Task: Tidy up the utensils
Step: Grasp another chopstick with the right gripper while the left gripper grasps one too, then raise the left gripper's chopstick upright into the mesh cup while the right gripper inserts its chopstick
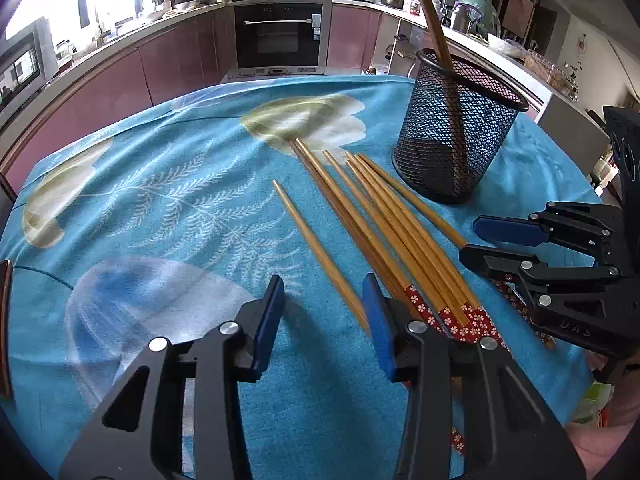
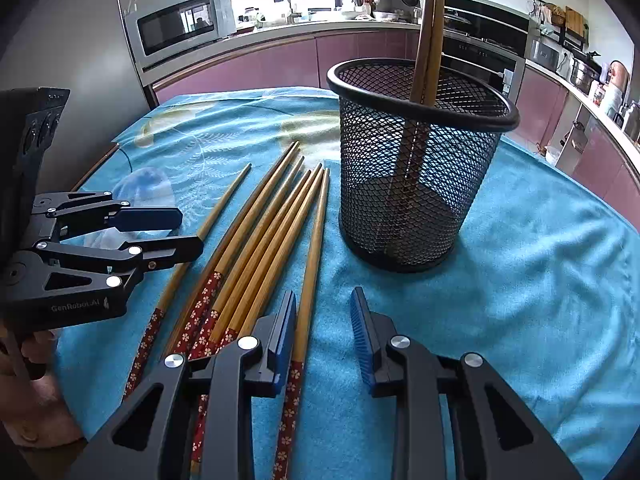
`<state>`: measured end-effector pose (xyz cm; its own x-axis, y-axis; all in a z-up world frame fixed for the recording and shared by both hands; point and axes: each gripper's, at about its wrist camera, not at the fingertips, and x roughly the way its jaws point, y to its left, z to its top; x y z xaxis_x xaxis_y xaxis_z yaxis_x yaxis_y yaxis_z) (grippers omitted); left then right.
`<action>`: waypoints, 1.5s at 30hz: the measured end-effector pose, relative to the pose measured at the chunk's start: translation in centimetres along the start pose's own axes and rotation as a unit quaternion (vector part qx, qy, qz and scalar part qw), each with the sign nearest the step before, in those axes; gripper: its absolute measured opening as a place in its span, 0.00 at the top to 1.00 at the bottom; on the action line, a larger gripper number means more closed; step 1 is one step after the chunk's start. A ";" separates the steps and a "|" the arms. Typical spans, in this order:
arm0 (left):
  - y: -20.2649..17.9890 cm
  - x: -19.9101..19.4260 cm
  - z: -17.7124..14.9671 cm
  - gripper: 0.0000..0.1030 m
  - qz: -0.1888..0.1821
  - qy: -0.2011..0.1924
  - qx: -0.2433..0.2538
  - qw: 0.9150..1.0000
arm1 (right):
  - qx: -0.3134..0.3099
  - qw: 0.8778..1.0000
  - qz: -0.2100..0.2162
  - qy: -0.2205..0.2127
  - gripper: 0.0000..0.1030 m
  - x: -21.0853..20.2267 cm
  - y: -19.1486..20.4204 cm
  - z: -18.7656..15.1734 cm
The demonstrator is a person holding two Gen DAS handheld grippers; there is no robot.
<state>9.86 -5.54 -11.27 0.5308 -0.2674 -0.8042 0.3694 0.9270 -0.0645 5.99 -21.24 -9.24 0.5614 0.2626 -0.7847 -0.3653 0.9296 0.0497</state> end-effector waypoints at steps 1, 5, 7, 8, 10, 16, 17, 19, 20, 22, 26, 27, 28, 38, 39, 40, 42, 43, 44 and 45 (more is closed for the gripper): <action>0.1 0.0 0.1 0.66 0.002 0.000 -0.002 1.000 | -0.001 1.000 -0.002 -0.001 0.74 0.1 0.2 0.1; 0.3 0.2 0.1 0.73 0.008 -0.001 -0.003 1.000 | -0.006 1.000 -0.007 -0.003 0.74 0.5 0.4 0.5; 0.5 0.3 0.2 0.74 0.011 0.000 -0.001 1.000 | -0.005 1.000 -0.007 -0.003 0.74 0.6 0.5 0.6; 0.6 0.4 0.4 0.75 0.012 0.001 0.000 1.000 | -0.005 1.000 -0.008 -0.004 0.74 0.7 0.5 0.7; 0.7 0.5 0.5 0.74 0.014 0.004 0.000 1.000 | -0.006 1.000 -0.009 -0.004 0.74 0.9 0.6 0.9; 1.3 0.7 0.8 0.75 0.006 0.006 -0.011 1.000 | -0.007 1.000 0.000 -0.004 0.86 1.1 0.8 1.2; 1.4 0.7 0.8 0.78 0.004 0.006 -0.014 1.000 | -0.006 1.000 0.003 -0.003 0.88 1.1 0.8 1.2; 1.7 0.7 0.8 0.81 0.003 0.006 -0.021 1.000 | -0.005 1.000 0.006 -0.003 0.93 1.1 0.9 1.2; 1.8 0.6 0.7 0.82 0.002 0.006 -0.026 1.000 | -0.002 1.000 0.009 -0.003 0.93 1.0 0.8 1.3; 2.0 0.4 0.6 0.86 -0.005 0.007 -0.035 0.999 | 0.006 1.000 0.015 -0.002 0.93 0.9 0.5 1.2; 2.1 0.1 0.3 0.89 -0.009 0.008 -0.041 0.999 | 0.014 1.000 0.028 -0.002 0.94 0.5 0.2 0.9; 2.1 0.1 0.2 0.89 -0.009 0.009 -0.039 0.999 | 0.012 1.000 0.028 0.000 0.94 0.5 0.2 0.8; 2.1 0.2 0.2 0.86 -0.006 0.011 -0.039 0.999 | 0.009 1.000 0.024 0.001 0.94 0.6 0.2 0.8; 1.9 0.5 0.5 0.91 -0.003 0.008 -0.044 0.999 | 0.008 1.000 0.023 0.000 0.94 1.0 0.2 1.2; 1.9 0.4 0.4 0.92 -0.005 0.007 -0.047 0.999 | 0.011 1.000 0.024 0.000 0.94 0.9 0.1 1.1; 2.0 0.3 0.4 0.93 -0.007 0.007 -0.050 0.999 | 0.014 1.000 0.026 -0.002 0.94 0.7 0.0 1.0; 2.1 -0.1 0.3 0.93 -0.013 0.003 -0.053 0.998 | 0.016 0.999 0.035 -0.010 0.94 0.1 -0.1 0.9; 2.0 -0.4 0.3 0.93 -0.017 0.001 -0.054 0.998 | 0.017 0.999 0.039 -0.015 0.94 -0.3 -0.1 0.9; 2.0 -0.7 0.3 0.93 -0.019 -0.003 -0.053 0.998 | 0.018 0.999 0.041 -0.020 0.94 -0.7 -0.2 0.9; 1.9 -1.2 0.4 0.93 -0.022 -0.008 -0.051 0.998 | 0.019 0.998 0.045 -0.027 0.94 -1.2 -0.3 0.9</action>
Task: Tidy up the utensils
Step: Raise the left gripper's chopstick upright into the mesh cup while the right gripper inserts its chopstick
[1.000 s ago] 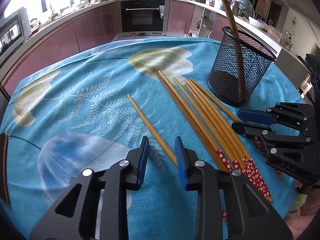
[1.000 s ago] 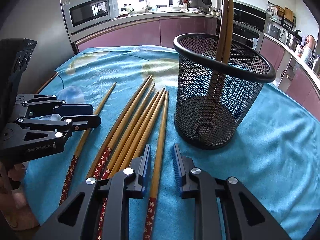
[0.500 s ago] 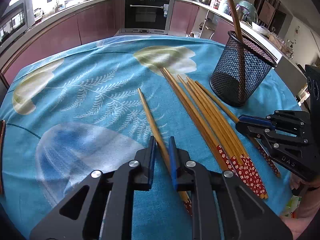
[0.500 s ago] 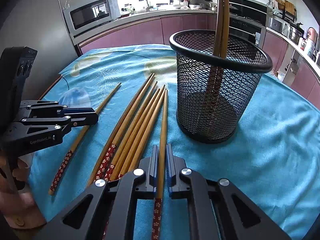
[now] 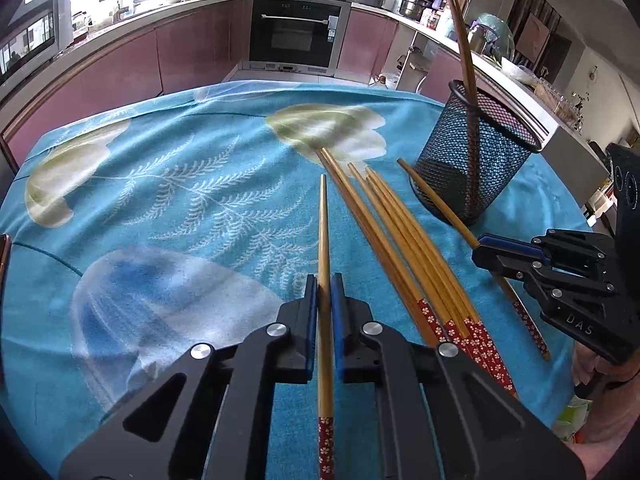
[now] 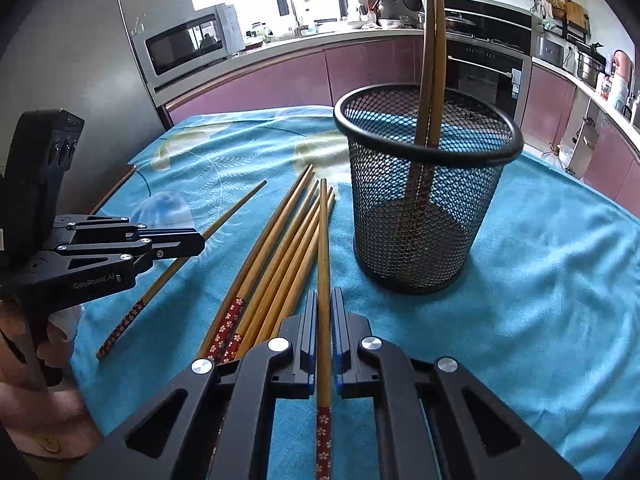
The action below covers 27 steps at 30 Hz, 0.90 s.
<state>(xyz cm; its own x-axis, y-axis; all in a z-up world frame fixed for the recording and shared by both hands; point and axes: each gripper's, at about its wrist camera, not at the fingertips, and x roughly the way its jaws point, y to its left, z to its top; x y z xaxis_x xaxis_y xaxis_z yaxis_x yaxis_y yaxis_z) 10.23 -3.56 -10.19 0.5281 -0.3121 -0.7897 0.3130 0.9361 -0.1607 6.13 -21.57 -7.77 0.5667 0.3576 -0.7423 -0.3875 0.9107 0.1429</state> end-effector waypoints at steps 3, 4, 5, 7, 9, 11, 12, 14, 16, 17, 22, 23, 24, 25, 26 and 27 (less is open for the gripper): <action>-0.5 -1.6 0.4 0.93 -0.015 -0.018 0.006 1.000 | 0.006 1.000 0.020 -0.021 0.94 -1.6 -0.2 0.3; -0.7 -2.3 0.6 0.93 -0.023 -0.025 0.009 0.999 | 0.006 0.999 0.026 -0.029 0.94 -2.2 -0.2 0.3; -0.8 -2.9 0.8 0.93 -0.032 -0.030 0.010 0.999 | 0.006 0.999 0.030 -0.036 0.94 -2.8 -0.2 0.4; -1.1 -4.3 1.2 0.93 -0.048 -0.045 0.014 0.998 | 0.006 0.998 0.037 -0.052 0.94 -3.9 -0.3 0.6; -1.4 -5.6 1.8 0.93 -0.068 -0.060 0.016 0.996 | 0.010 0.997 0.041 -0.068 0.94 -5.0 -0.5 0.9; -1.7 -7.0 2.3 0.93 -0.083 -0.078 0.019 0.993 | 0.015 0.995 0.047 -0.085 0.94 -6.2 -0.7 1.2; -1.9 -7.7 2.6 0.93 -0.093 -0.085 0.020 0.992 | 0.016 0.994 0.047 -0.095 0.94 -6.7 -0.8 1.4; -2.1 -9.1 3.0 0.93 -0.110 -0.100 0.023 0.989 | 0.018 0.992 0.047 -0.112 0.94 -7.7 -1.0 1.7; -2.4 -10.2 3.5 0.93 -0.125 -0.111 0.024 0.986 | 0.020 0.991 0.046 -0.128 0.94 -8.6 -1.2 1.9; -2.4 -10.7 3.7 0.93 -0.129 -0.118 0.025 0.984 | 0.020 0.990 0.045 -0.133 0.94 -8.9 -1.3 2.1; -2.7 -12.7 5.0 0.93 -0.150 -0.147 0.020 0.977 | 0.021 0.986 0.044 -0.156 0.94 -10.1 -1.9 2.8; -2.9 -13.0 5.3 0.93 -0.153 -0.153 0.020 0.976 | 0.020 0.986 0.044 -0.160 0.94 -10.4 -1.9 3.0; -3.1 -13.3 5.6 0.93 -0.155 -0.158 0.020 0.975 | 0.019 0.985 0.043 -0.164 0.94 -10.6 -1.9 3.3; -3.3 -13.6 6.0 0.93 -0.156 -0.164 0.020 0.974 | 0.017 0.985 0.041 -0.169 0.94 -10.9 -2.0 3.5; -3.6 -13.8 6.4 0.93 -0.157 -0.170 0.022 0.973 | 0.016 0.984 0.040 -0.174 0.94 -11.3 -2.2 3.7; -3.7 -13.9 6.9 0.93 -0.158 -0.174 0.023 0.972 | 0.015 0.983 0.041 -0.179 0.94 -11.6 -2.3 4.0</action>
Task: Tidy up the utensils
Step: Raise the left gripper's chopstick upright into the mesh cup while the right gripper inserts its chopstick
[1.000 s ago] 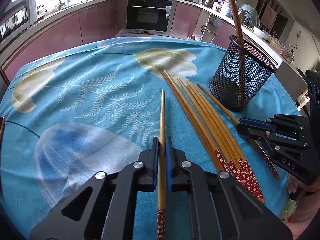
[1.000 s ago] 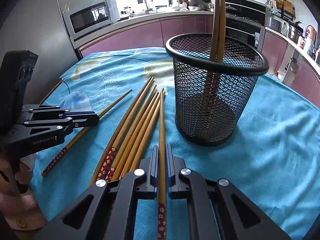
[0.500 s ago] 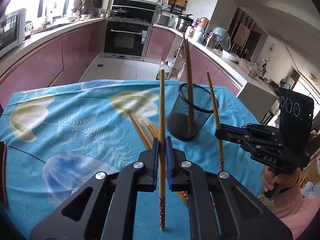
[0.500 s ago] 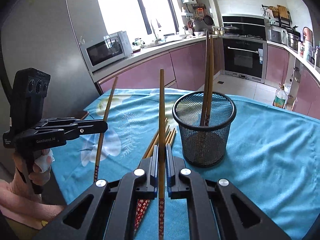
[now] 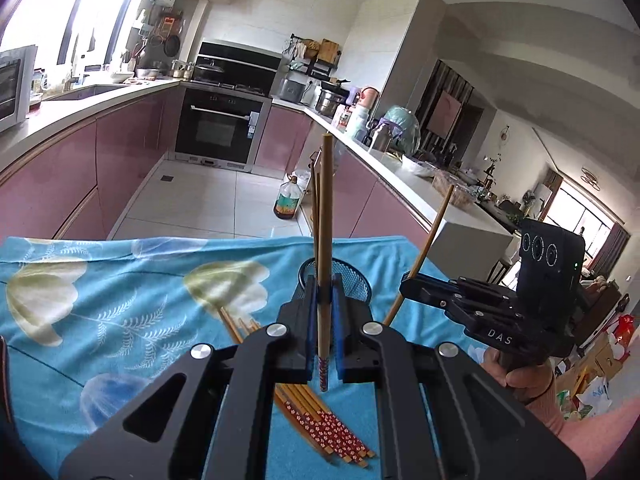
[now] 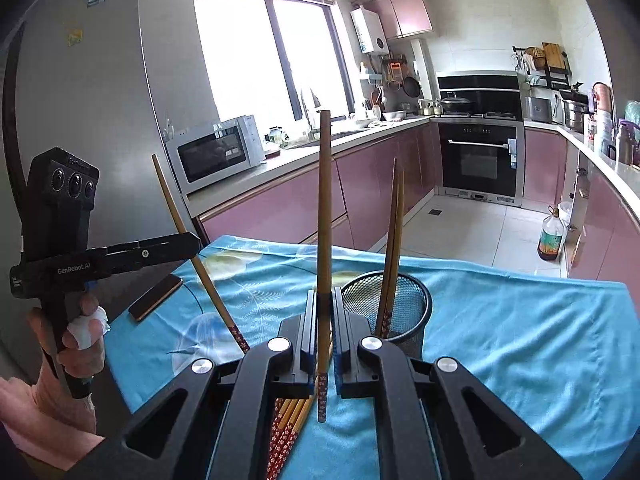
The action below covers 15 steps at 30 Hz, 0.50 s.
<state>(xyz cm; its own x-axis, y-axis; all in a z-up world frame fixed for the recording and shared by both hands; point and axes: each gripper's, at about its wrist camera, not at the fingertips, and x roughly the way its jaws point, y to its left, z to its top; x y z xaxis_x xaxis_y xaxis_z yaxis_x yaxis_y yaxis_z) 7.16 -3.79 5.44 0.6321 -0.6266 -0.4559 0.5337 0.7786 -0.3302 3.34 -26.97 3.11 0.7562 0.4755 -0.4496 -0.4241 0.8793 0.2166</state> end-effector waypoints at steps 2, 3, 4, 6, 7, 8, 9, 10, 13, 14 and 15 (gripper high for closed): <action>-0.4 0.2 1.0 0.93 -0.002 -0.009 0.002 1.000 | -0.004 1.000 -0.002 -0.010 0.94 -0.4 -0.1 0.9; -0.7 0.3 1.6 0.93 -0.004 -0.014 0.004 1.000 | -0.006 1.000 -0.006 -0.014 0.94 -0.6 -0.2 1.4; -1.0 0.4 2.2 0.93 -0.003 -0.019 0.007 1.000 | -0.008 1.000 -0.010 -0.019 0.94 -0.7 -0.3 2.0; -1.5 0.6 3.4 0.93 -0.007 -0.027 0.012 1.000 | -0.011 0.999 -0.013 -0.028 0.94 -1.1 -0.8 3.1; -1.7 0.8 4.0 0.93 -0.011 -0.028 0.012 0.999 | -0.012 0.999 -0.015 -0.034 0.94 -1.4 -0.8 3.6; -1.9 1.1 4.5 0.93 -0.013 -0.030 0.013 0.999 | -0.015 0.999 -0.018 -0.040 0.94 -1.5 -0.9 4.1; -2.1 1.3 5.1 0.93 -0.013 -0.032 0.014 0.999 | -0.016 0.999 -0.021 -0.045 0.94 -1.7 -1.1 4.6; -2.3 1.5 5.6 0.93 -0.012 -0.034 0.016 0.999 | -0.015 0.998 -0.022 -0.050 0.94 -1.8 -1.3 5.0; -3.0 2.3 6.8 0.93 -0.005 -0.039 0.025 0.999 | -0.016 0.997 -0.033 -0.062 0.94 -1.8 -1.9 6.1; -3.2 2.6 7.1 0.93 -0.001 -0.040 0.027 0.999 | -0.014 0.997 -0.034 -0.063 0.94 -1.7 -2.2 6.4; -3.3 3.0 7.4 0.93 0.004 -0.038 0.031 0.999 | -0.013 0.997 -0.037 -0.064 0.94 -1.5 -2.5 6.6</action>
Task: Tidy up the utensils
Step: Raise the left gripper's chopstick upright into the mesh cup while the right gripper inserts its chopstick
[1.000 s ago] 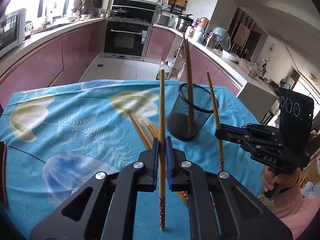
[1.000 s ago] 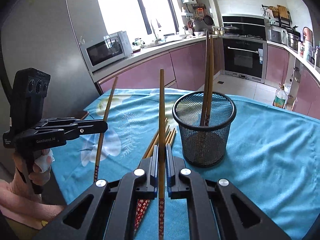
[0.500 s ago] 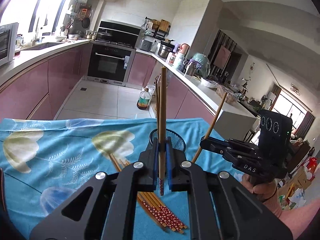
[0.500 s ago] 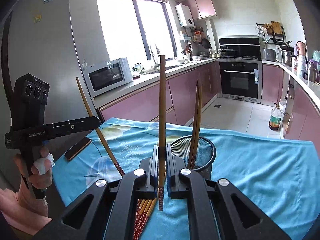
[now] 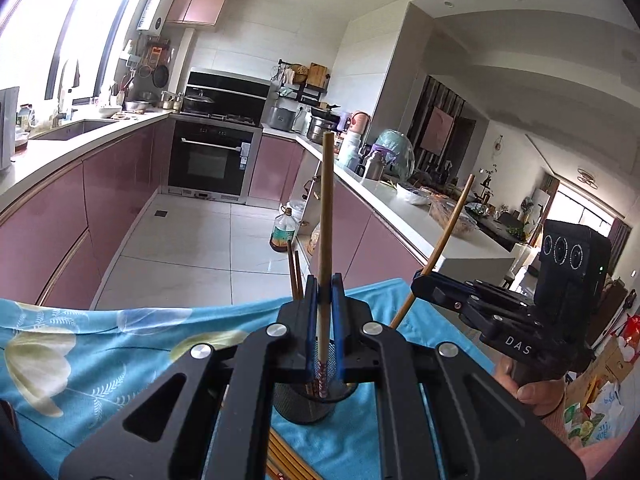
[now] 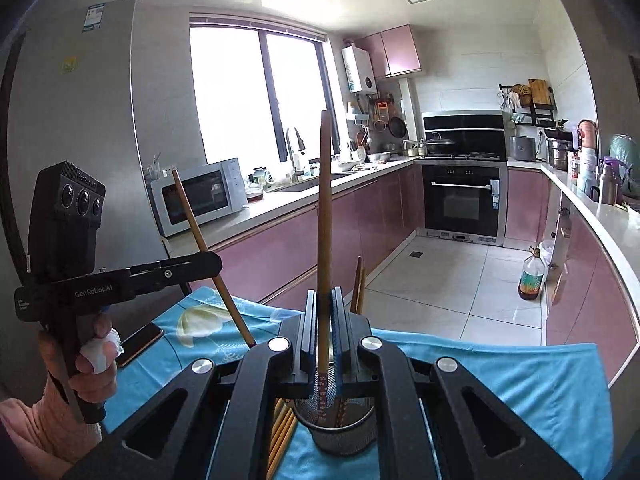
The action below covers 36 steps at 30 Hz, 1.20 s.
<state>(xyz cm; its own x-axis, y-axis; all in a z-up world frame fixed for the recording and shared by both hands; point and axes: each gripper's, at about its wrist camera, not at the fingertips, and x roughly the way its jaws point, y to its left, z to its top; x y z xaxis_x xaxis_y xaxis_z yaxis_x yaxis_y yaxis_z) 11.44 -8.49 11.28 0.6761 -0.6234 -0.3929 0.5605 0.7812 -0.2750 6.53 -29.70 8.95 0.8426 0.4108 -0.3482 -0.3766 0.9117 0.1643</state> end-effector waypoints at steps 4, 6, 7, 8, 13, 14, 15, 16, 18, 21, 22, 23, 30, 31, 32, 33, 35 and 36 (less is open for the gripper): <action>-0.4 2.3 0.4 0.93 0.013 0.022 0.010 1.000 | 0.007 1.000 -0.011 0.014 0.94 1.8 -1.2 -0.3; -0.3 3.7 0.1 0.93 0.021 0.037 0.015 0.999 | 0.012 0.999 -0.014 0.029 0.94 3.0 -1.6 -0.9; -0.3 4.3 -0.1 0.93 0.027 0.046 0.017 0.998 | 0.014 0.999 -0.015 0.039 0.94 3.6 -1.8 -1.2; -0.2 5.1 -0.4 0.93 0.028 0.055 0.020 0.998 | 0.016 0.999 -0.015 0.049 0.94 4.3 -1.7 -1.7; 0.3 8.0 -2.4 0.93 0.026 0.114 0.025 0.993 | 0.024 0.995 -0.016 0.095 0.94 6.2 -2.1 -3.3; 0.7 8.6 -2.8 0.93 0.023 0.125 0.025 0.992 | 0.024 0.994 -0.015 0.106 0.94 6.6 -2.0 -3.6; 0.9 9.1 -3.3 0.93 0.025 0.133 0.025 0.990 | 0.024 0.993 -0.013 0.116 0.94 6.9 -2.1 -3.9; 1.1 9.7 -3.5 0.93 0.025 0.140 0.026 0.990 | 0.024 0.992 -0.015 0.122 0.94 7.2 -2.0 -4.1; 1.5 10.5 -3.9 0.93 0.024 0.149 0.026 0.988 | 0.023 0.990 -0.017 0.138 0.94 7.9 -1.9 -4.5; 2.1 11.6 -4.3 0.92 0.028 0.156 0.025 0.987 | 0.026 0.988 -0.018 0.151 0.94 8.6 -2.0 -4.9; 2.3 11.9 -4.4 0.92 0.030 0.159 0.025 0.987 | 0.030 0.988 -0.016 0.153 0.92 8.8 -2.0 -5.0; 2.4 12.0 -4.7 0.92 0.034 0.160 0.024 0.986 | 0.034 0.988 -0.015 0.153 0.92 8.9 -2.1 -5.0; 3.3 12.4 -5.3 0.74 0.049 0.152 0.009 0.987 | 0.050 0.988 -0.019 0.146 0.89 8.8 -2.7 -5.0; 3.4 12.2 -5.5 0.74 0.051 0.150 0.009 0.987 | 0.050 0.988 -0.018 0.145 0.87 8.8 -2.8 -5.0; 3.5 12.1 -5.6 0.74 0.051 0.148 0.006 0.988 | 0.049 0.988 -0.018 0.144 0.87 8.7 -2.7 -5.1; 3.6 11.8 -5.8 0.74 0.053 0.144 0.003 0.988 | 0.048 0.989 -0.017 0.142 0.85 8.5 -2.8 -5.2; 3.7 11.0 -6.1 0.72 0.063 0.133 0.005 0.989 | 0.045 0.989 -0.016 0.139 0.82 8.2 -2.5 -5.3; 3.7 10.5 -6.3 0.71 0.068 0.127 0.008 0.990 | 0.043 0.990 -0.016 0.136 0.80 8.0 -2.3 -5.4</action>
<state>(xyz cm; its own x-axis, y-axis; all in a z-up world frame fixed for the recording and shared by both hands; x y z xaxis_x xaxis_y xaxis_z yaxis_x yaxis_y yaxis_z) 17.58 -11.92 0.62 0.6048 -0.4830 -0.6331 0.4818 0.8550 -0.1920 12.07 -28.48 0.79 0.7141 0.3784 -0.5890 -0.3063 0.9254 0.2233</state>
